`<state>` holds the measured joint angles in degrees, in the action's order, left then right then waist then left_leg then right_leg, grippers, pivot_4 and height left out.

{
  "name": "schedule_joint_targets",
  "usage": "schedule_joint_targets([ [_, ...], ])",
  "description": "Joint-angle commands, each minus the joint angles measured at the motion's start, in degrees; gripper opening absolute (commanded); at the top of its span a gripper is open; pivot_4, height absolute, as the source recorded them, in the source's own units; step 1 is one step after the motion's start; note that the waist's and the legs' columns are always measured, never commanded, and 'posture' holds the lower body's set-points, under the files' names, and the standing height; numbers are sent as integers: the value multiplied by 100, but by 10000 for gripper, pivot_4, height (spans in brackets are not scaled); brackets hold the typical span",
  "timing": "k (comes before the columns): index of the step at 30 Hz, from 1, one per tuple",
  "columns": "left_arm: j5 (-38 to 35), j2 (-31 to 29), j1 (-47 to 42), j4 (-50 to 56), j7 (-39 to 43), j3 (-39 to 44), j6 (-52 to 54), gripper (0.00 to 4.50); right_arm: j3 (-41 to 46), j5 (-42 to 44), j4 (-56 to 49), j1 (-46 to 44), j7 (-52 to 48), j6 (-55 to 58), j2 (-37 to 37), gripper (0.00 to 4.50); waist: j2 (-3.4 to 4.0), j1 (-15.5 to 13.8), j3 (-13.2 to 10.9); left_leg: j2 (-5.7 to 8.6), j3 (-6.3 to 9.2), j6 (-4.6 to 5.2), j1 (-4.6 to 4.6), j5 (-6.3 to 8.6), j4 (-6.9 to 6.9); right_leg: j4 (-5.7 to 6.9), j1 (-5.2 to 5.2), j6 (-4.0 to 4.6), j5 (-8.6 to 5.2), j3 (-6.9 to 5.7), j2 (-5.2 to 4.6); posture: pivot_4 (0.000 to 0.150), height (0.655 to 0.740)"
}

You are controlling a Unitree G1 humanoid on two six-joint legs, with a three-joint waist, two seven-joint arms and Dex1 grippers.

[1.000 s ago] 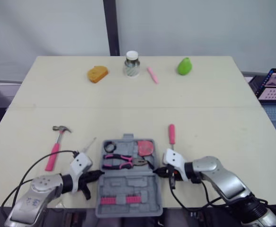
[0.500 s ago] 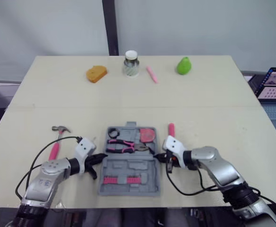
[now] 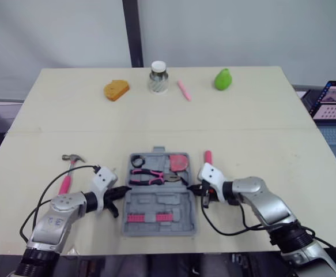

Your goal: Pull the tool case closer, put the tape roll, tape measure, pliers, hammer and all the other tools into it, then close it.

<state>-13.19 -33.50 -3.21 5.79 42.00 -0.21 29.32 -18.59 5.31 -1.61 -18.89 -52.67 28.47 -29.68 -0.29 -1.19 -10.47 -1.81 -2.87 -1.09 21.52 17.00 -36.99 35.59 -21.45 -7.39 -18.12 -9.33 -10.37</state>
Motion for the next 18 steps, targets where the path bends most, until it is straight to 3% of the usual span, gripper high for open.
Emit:
schedule_joint_targets([
  [1, -138, 22, 80, 327, 228, -178, -43, 568, -34, 74, -246, 120, -20, -64, 61, 0, 0, -4, 0, 0, -1, 1, 0, 1, 0, 0, 0, 0, 0, 1, 0, 1500, 7400],
  [18, -118, -21, 82, 350, 264, -149, 8, 568, -47, 103, -458, 266, -96, 71, 66, 0, -1, 0, 1, 0, -14, 10, -1, 16, -10, -3, -1, -3, 2, 13, 0, 1500, 7400],
])
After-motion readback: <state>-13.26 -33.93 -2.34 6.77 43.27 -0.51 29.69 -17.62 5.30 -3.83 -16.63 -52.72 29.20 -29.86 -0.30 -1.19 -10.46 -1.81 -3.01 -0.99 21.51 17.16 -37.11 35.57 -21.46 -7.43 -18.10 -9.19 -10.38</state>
